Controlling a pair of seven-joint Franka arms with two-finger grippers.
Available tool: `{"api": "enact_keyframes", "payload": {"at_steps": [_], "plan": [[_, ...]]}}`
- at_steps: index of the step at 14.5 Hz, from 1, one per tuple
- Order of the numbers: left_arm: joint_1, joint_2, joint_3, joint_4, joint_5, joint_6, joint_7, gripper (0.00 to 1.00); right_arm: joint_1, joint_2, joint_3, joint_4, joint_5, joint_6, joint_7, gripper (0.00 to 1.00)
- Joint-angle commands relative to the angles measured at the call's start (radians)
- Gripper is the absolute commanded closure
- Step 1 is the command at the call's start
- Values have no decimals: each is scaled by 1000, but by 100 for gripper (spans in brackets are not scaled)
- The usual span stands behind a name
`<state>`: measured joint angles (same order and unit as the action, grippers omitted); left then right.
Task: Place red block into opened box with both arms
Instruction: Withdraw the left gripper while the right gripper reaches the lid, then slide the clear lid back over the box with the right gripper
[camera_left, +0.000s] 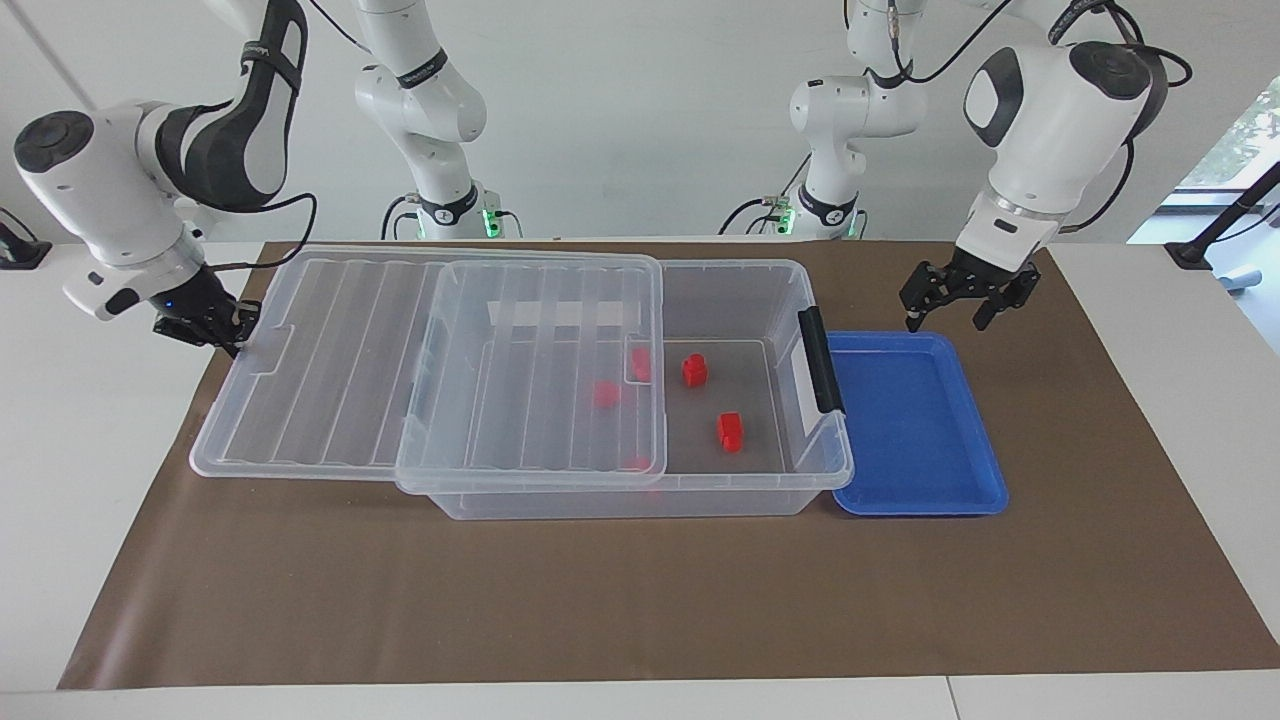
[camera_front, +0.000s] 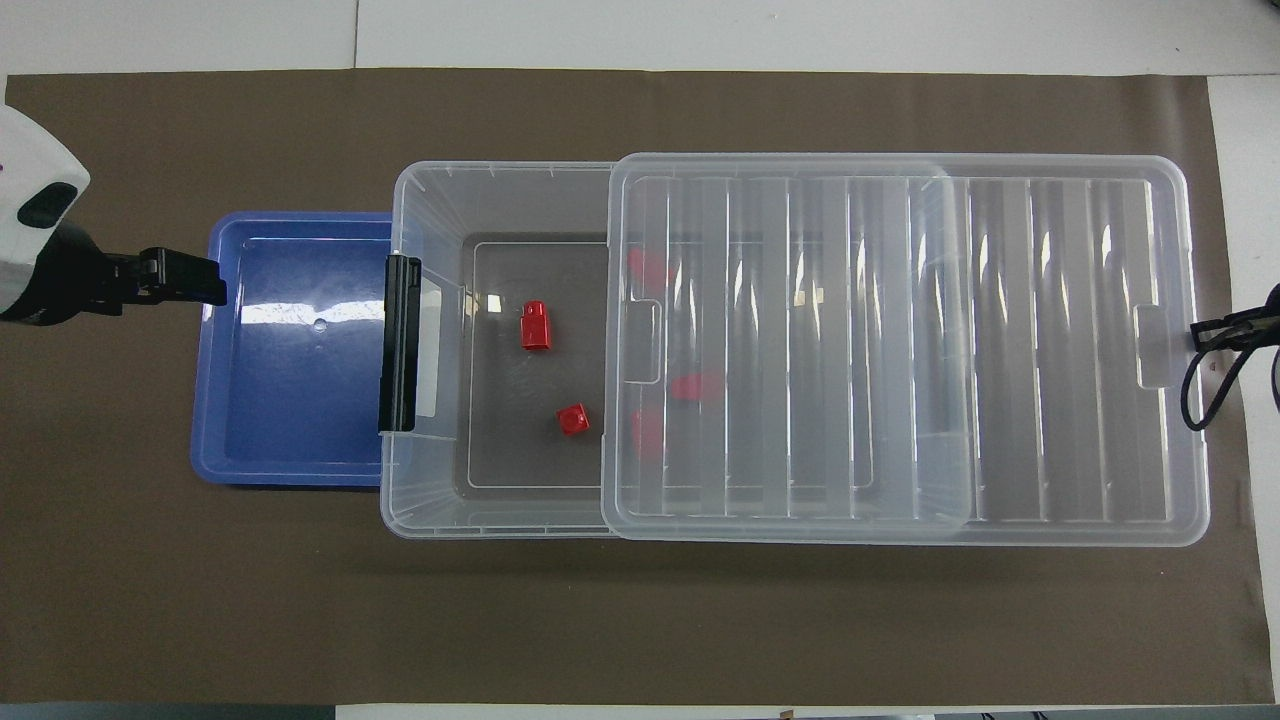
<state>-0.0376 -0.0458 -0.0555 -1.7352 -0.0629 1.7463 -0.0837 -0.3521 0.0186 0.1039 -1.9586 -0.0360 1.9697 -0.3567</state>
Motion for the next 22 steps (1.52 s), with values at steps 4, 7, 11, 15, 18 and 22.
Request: {"api": "enact_keyframes", "payload": {"at_steps": [4,7,11,15,18,22], "plan": [[42,1,-3,82,-25,-128,84,0,94,-39,5,-49,-1,15,140,100],[44,21,0,147,-23,-185,84,0,139,-39,5,-51,1,17,200,100],[44,30,5,148,-6,-188,84,0,202,-39,5,-51,1,17,297,100],[28,32,-4,152,68,-189,98,0,254,-40,5,-51,14,17,367,100],[45,32,2,155,14,-203,99,0,283,-40,7,-51,15,17,416,100],[-2,33,54,157,15,-220,124,0,308,-42,7,-49,15,18,458,100]]}}
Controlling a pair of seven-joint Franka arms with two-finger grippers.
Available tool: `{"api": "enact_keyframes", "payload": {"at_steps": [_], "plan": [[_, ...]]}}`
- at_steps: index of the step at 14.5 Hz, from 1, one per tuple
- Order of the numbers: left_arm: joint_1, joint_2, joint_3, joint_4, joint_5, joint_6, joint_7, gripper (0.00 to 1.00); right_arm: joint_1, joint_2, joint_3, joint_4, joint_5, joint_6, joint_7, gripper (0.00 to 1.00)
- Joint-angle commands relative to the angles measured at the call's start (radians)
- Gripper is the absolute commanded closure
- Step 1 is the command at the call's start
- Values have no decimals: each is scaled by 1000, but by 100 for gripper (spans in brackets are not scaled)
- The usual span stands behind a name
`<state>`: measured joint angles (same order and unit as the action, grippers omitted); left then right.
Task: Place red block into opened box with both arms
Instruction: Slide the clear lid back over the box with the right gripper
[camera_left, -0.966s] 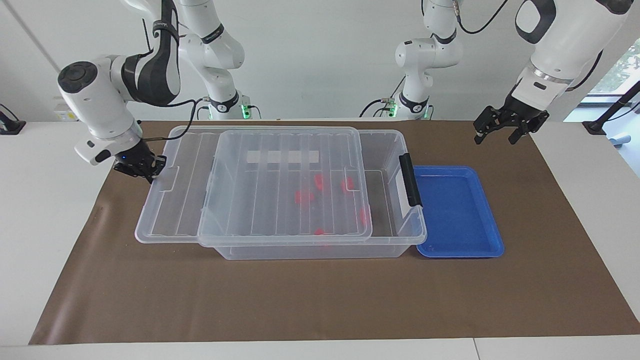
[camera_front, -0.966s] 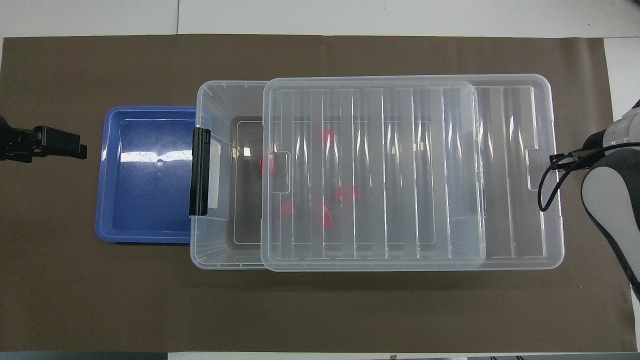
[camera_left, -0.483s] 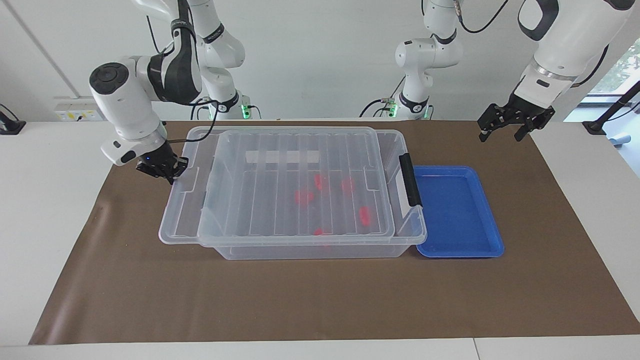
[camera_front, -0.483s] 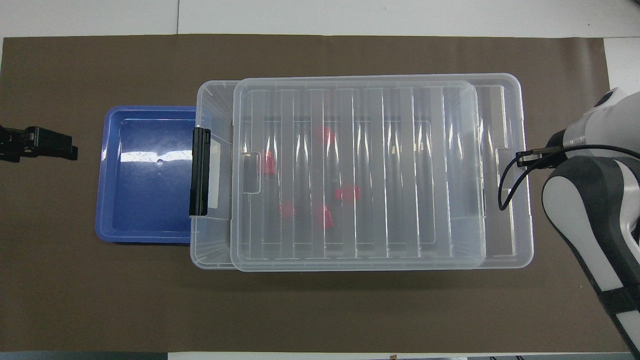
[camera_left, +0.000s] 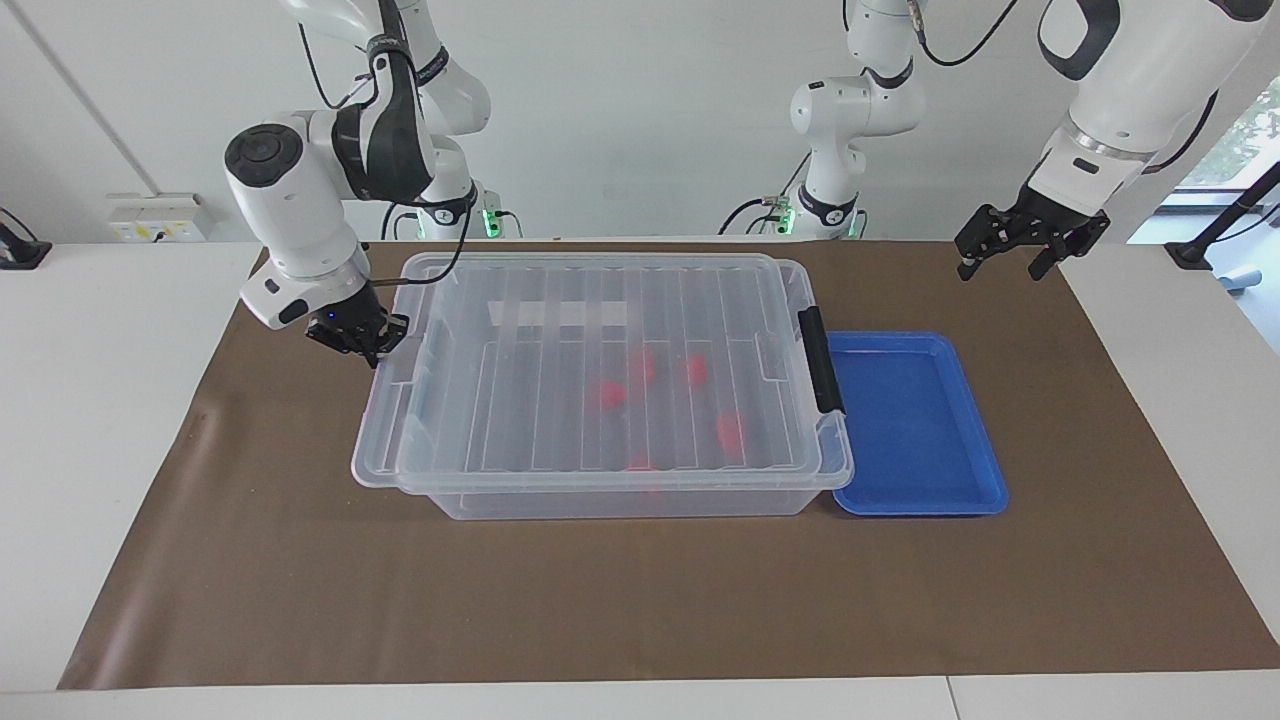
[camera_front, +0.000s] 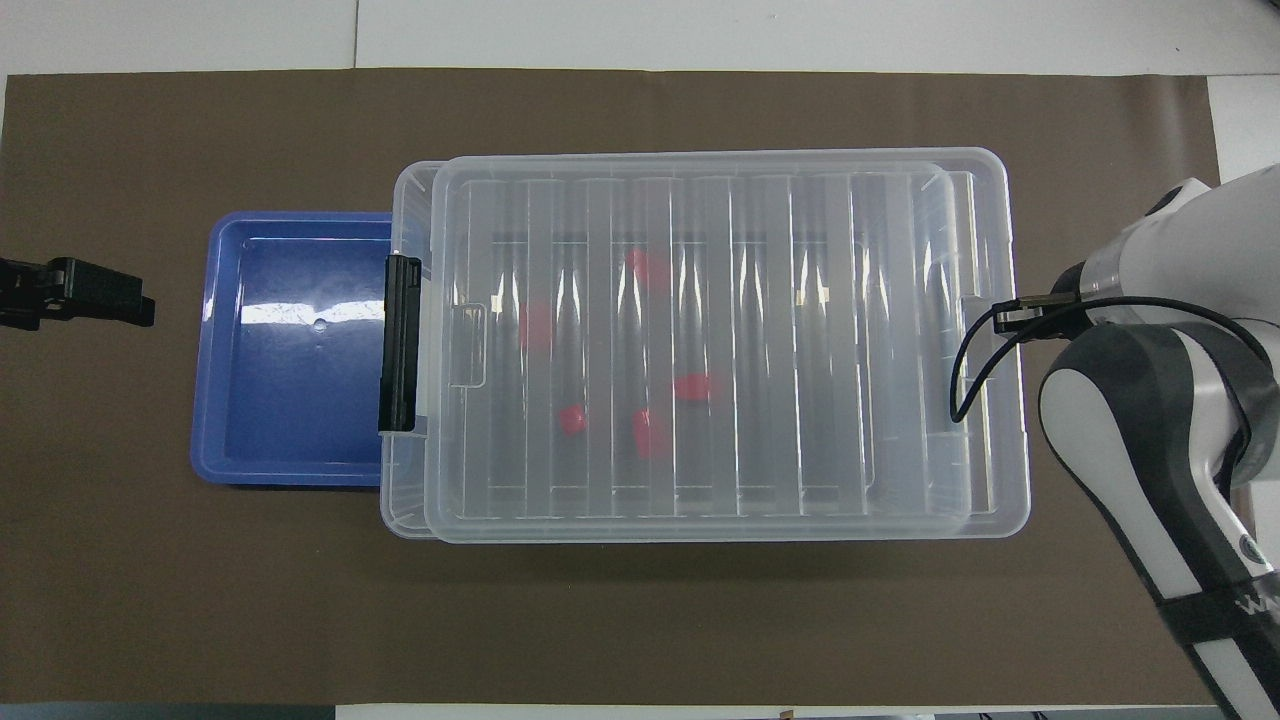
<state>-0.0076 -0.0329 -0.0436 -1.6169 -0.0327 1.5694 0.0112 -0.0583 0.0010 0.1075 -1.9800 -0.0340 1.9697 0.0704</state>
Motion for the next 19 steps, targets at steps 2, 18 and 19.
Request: {"api": "enact_keyframes", "payload": {"at_steps": [2,18,19], "plan": [[-55,19,79,38,-15,-46,32,0,15,-26,4,-29,13,17,51,100],[-35,8,40,25,-18,-58,41,0,12,-15,31,27,13,-35,78,100],[-38,8,41,25,-15,-58,41,0,6,-9,31,71,14,-90,77,100]]}}
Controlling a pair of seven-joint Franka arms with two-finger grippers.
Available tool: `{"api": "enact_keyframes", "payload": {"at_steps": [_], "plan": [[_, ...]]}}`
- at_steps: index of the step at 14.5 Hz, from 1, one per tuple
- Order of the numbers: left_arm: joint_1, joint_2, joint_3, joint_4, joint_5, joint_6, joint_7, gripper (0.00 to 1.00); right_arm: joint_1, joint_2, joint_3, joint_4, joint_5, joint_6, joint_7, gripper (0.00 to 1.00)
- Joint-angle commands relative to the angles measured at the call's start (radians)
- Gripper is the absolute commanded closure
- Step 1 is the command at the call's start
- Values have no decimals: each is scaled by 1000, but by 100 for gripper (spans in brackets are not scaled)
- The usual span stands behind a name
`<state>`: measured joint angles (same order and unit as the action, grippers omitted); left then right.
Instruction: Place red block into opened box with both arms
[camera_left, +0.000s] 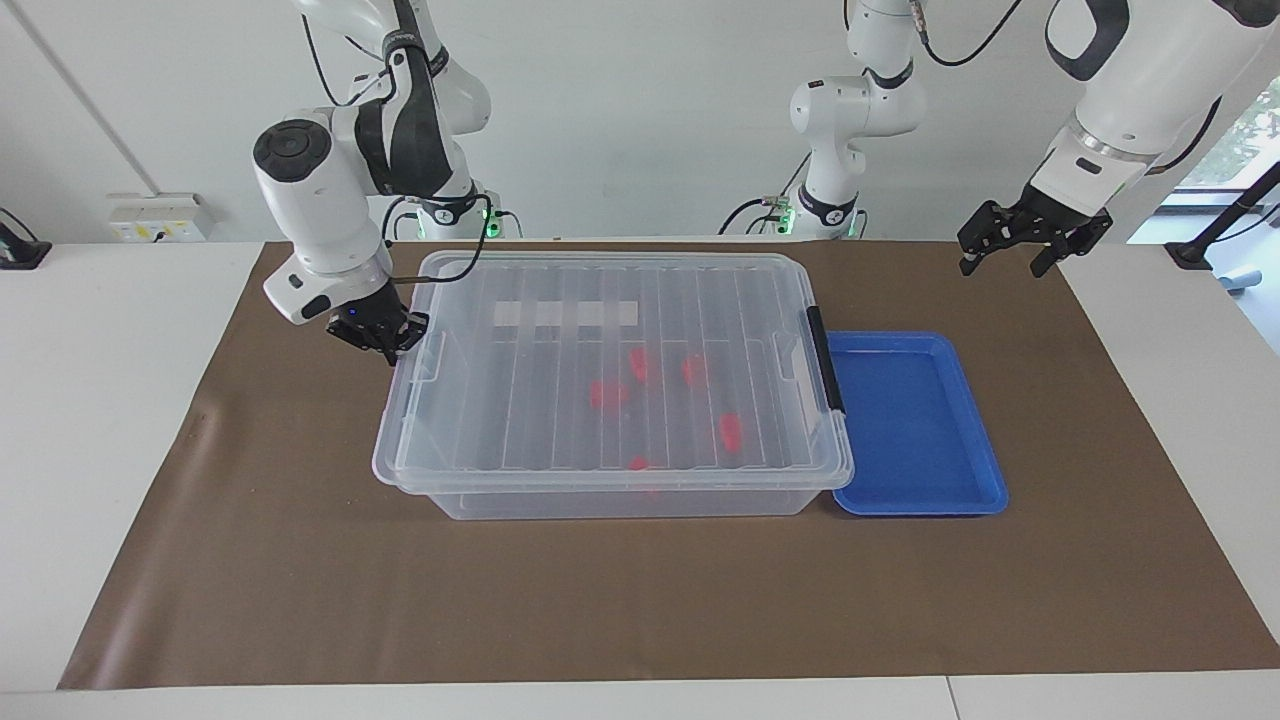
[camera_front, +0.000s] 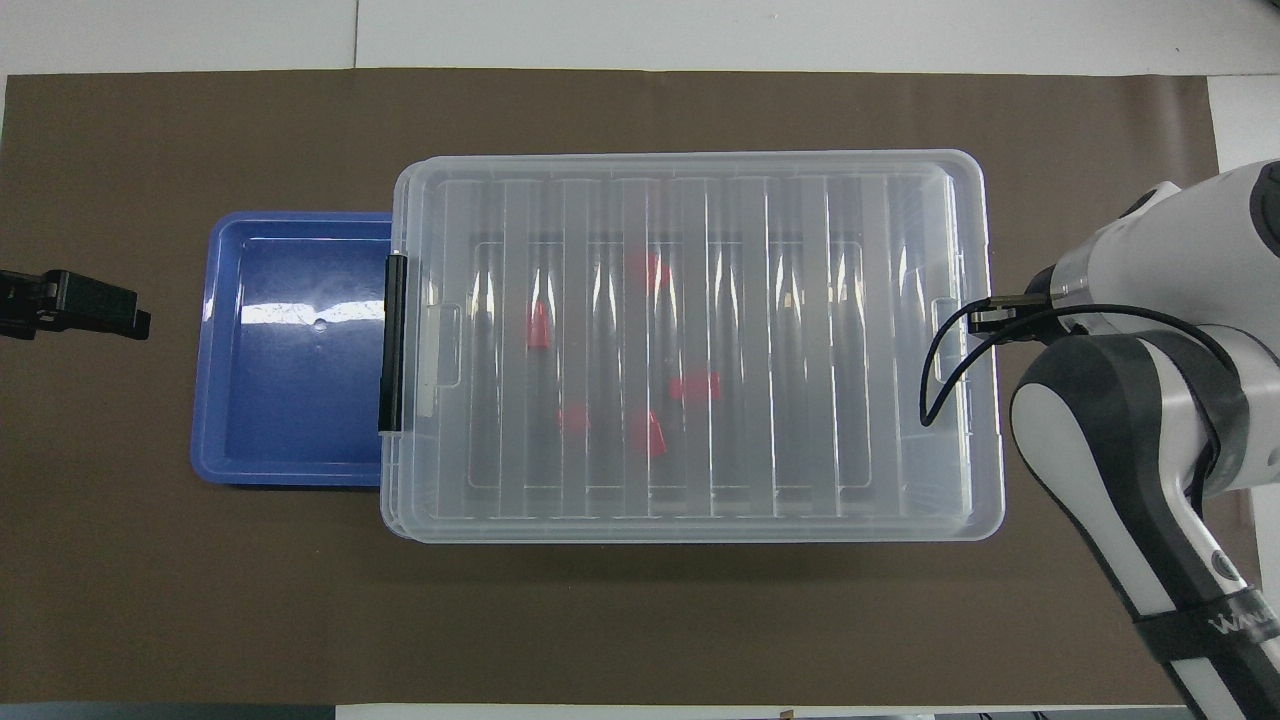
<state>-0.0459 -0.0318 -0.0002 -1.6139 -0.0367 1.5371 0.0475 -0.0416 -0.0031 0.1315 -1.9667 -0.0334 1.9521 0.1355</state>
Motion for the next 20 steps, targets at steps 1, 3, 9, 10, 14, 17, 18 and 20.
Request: {"api": "enact_keyframes", "payload": {"at_steps": [1,3,9,10,14,17,18,20], "plan": [[0,7,-3,22,-8,-25,6,0,-18,-1,7,98,13,-122,10,100],[-2,7,-1,19,-3,-22,8,0,-36,-12,0,170,21,-212,7,26],[3,9,-1,19,12,2,8,0,-84,-35,-10,360,30,-435,-30,0],[3,9,-1,19,12,1,8,0,-86,-31,-12,385,21,-471,-31,0],[-2,9,-1,17,29,8,8,0,-155,-31,-15,379,32,-475,-92,0],[-2,10,-1,19,47,8,11,0,-65,-35,-100,361,21,-466,-93,0],[-2,10,-1,19,47,11,11,0,-19,-35,-160,358,21,-455,-93,0],[3,10,-1,19,46,9,11,0,-14,-34,-174,333,21,-406,-97,0]]}}
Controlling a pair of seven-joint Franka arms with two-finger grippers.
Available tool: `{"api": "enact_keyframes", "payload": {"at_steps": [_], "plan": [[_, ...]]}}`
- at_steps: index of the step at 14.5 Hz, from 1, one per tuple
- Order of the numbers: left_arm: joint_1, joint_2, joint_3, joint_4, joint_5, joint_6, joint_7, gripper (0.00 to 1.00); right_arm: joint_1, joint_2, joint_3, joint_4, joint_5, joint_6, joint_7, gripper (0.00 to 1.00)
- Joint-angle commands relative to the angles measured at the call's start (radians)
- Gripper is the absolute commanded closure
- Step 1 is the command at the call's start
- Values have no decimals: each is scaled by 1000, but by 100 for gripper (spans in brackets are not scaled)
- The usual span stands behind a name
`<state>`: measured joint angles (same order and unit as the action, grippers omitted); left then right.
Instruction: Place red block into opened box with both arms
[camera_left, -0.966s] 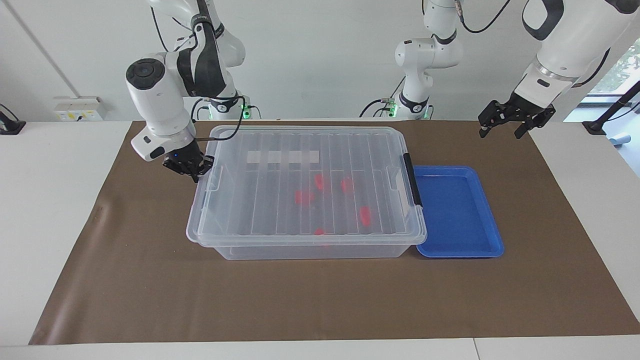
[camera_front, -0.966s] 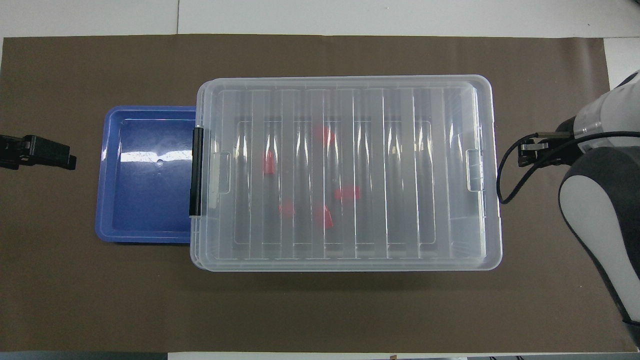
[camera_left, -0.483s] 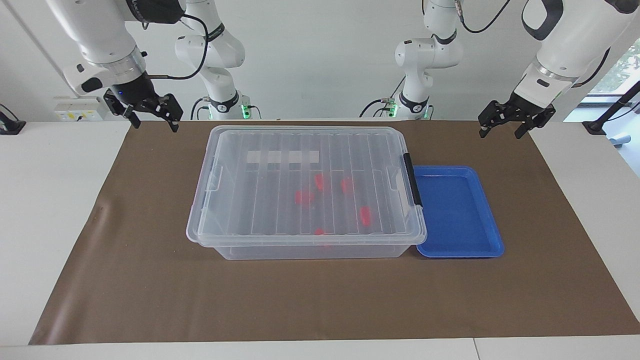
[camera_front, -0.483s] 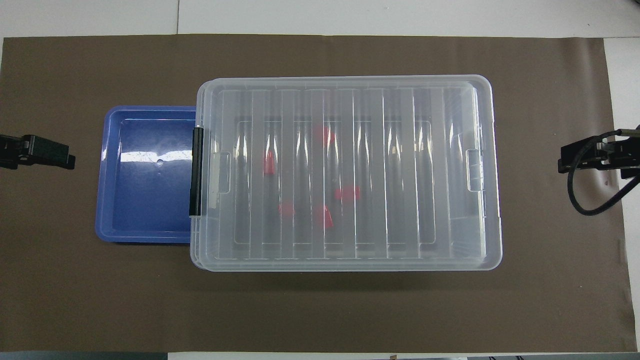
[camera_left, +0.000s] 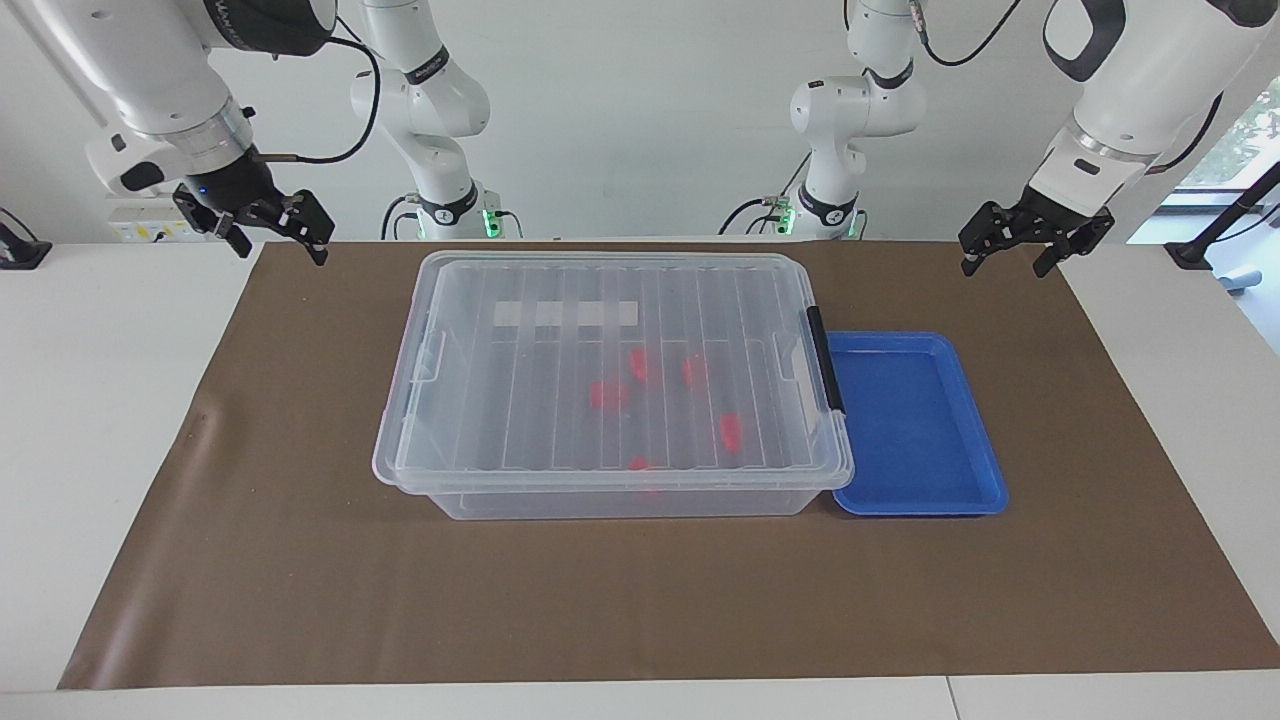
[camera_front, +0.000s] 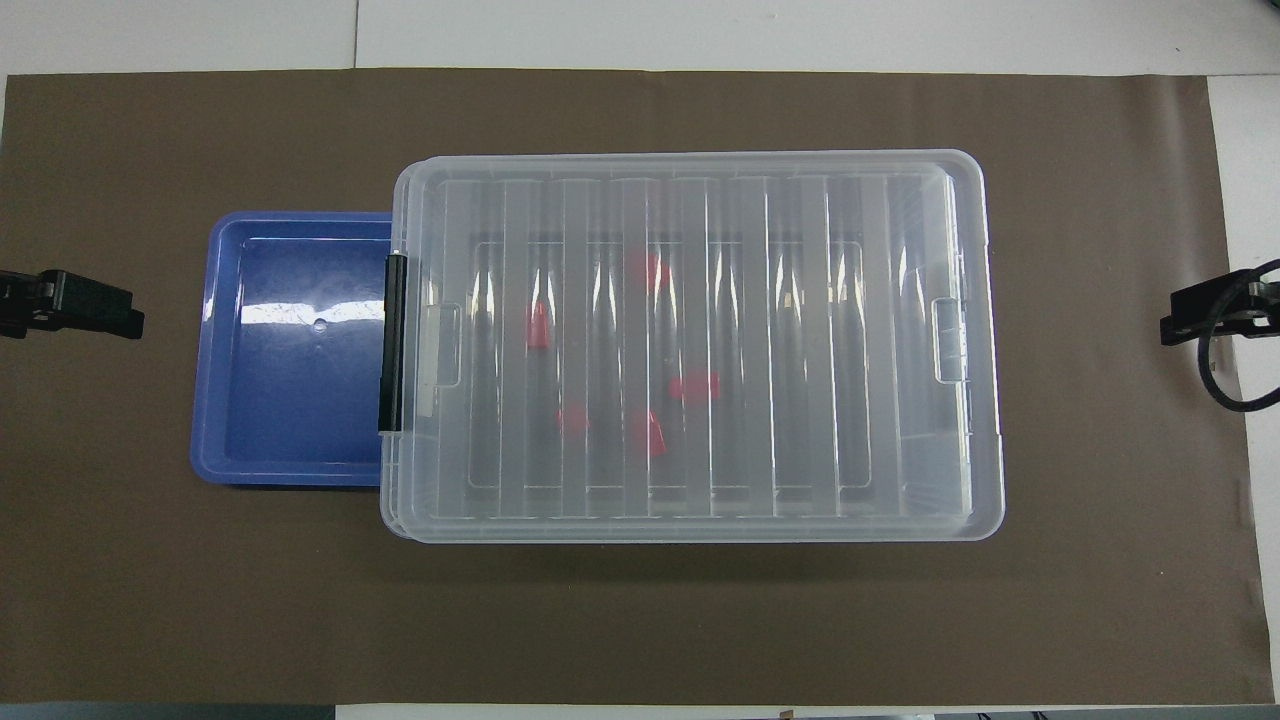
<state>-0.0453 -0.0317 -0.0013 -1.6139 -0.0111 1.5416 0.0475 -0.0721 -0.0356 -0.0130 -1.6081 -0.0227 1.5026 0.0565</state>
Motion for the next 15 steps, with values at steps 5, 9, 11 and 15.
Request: {"api": "enact_keyframes", "payload": {"at_steps": [5,9,11,15], "plan": [[1,7,-3,14,16,3,6,0,15,-4,2,-29,18,44,-17,0],[-1,6,-3,9,14,2,12,0,15,-6,18,-26,21,33,-18,0],[-1,6,-5,9,10,-1,11,0,15,-4,18,-24,21,33,-18,0],[-2,4,-5,8,10,0,6,0,15,-3,19,-22,20,33,-17,0]]}}
